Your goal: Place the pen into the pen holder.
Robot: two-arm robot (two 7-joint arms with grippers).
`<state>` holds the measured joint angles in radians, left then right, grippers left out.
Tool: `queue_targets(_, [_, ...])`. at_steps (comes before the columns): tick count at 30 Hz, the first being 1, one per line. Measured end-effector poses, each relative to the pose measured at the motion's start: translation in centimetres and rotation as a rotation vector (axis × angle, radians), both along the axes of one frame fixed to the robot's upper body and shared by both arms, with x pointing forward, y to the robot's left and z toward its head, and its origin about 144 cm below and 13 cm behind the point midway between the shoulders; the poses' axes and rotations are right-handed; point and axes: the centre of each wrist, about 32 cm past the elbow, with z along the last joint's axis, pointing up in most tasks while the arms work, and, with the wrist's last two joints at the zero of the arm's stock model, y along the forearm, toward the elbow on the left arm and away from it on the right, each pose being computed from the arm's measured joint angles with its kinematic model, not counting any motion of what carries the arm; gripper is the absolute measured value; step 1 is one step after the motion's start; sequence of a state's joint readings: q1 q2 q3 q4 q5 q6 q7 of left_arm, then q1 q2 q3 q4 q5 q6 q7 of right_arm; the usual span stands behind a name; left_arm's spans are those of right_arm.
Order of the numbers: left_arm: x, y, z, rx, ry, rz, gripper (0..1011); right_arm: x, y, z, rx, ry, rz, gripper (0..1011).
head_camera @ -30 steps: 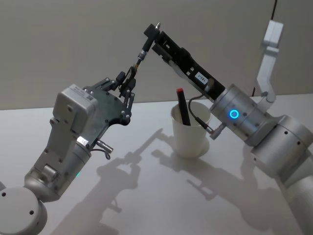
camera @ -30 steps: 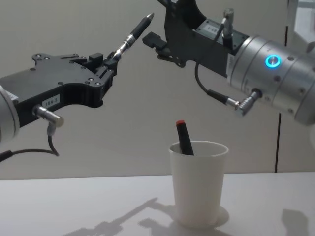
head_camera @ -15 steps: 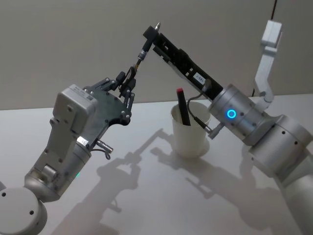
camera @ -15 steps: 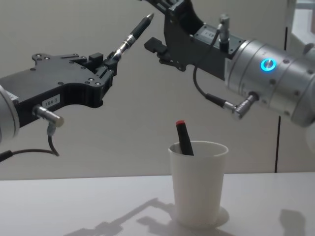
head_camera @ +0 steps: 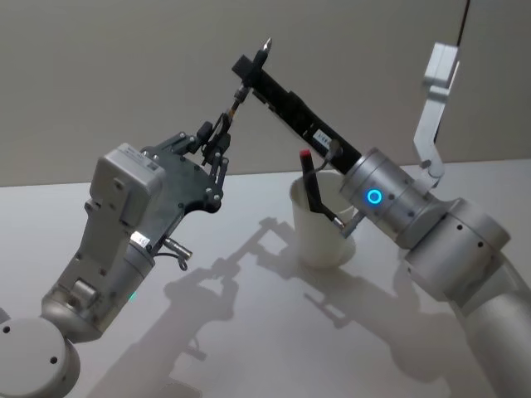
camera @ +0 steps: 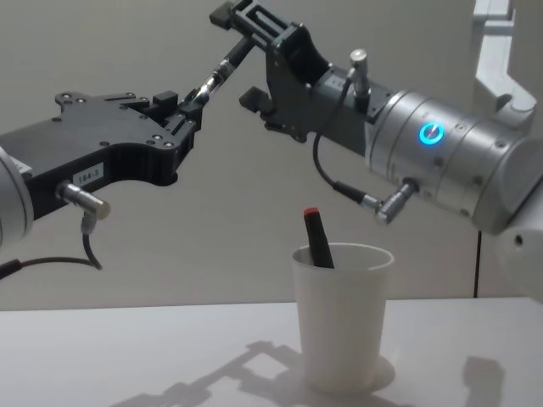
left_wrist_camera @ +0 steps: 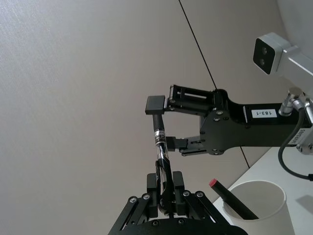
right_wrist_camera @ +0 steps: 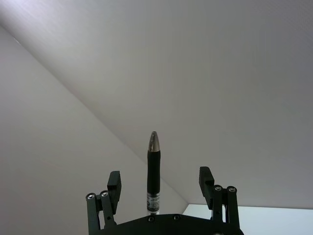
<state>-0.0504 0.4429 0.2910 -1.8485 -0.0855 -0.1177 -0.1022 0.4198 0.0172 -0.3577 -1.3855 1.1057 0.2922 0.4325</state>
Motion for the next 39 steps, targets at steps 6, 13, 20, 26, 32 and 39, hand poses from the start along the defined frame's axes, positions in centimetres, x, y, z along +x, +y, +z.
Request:
queue_targets(6, [0.0, 0.0, 0.0, 0.0, 0.0, 0.0, 189, 0.3, 0.3, -0.4, -0.006, 0.007, -0.008, 1002])
queue_targets(13, [0.0, 0.0, 0.0, 0.0, 0.0, 0.0, 190, 0.4, 0.8, -0.5, -0.003, 0.01, -0.001, 1002])
queue_targets(20, [0.0, 0.0, 0.0, 0.0, 0.0, 0.0, 189, 0.5, 1.3, -0.4, 0.006, 0.008, 0.011, 1002])
queue_targets(26, [0.0, 0.0, 0.0, 0.0, 0.0, 0.0, 189, 0.5, 1.5, -0.3, 0.008, 0.006, 0.015, 1002])
queue_targets(32, [0.0, 0.0, 0.0, 0.0, 0.0, 0.0, 189, 0.5, 1.6, -0.3, 0.008, 0.003, 0.016, 1002])
queue_targets(39, [0.0, 0.0, 0.0, 0.0, 0.0, 0.0, 190, 0.5, 1.7, -0.3, 0.007, 0.002, 0.017, 917])
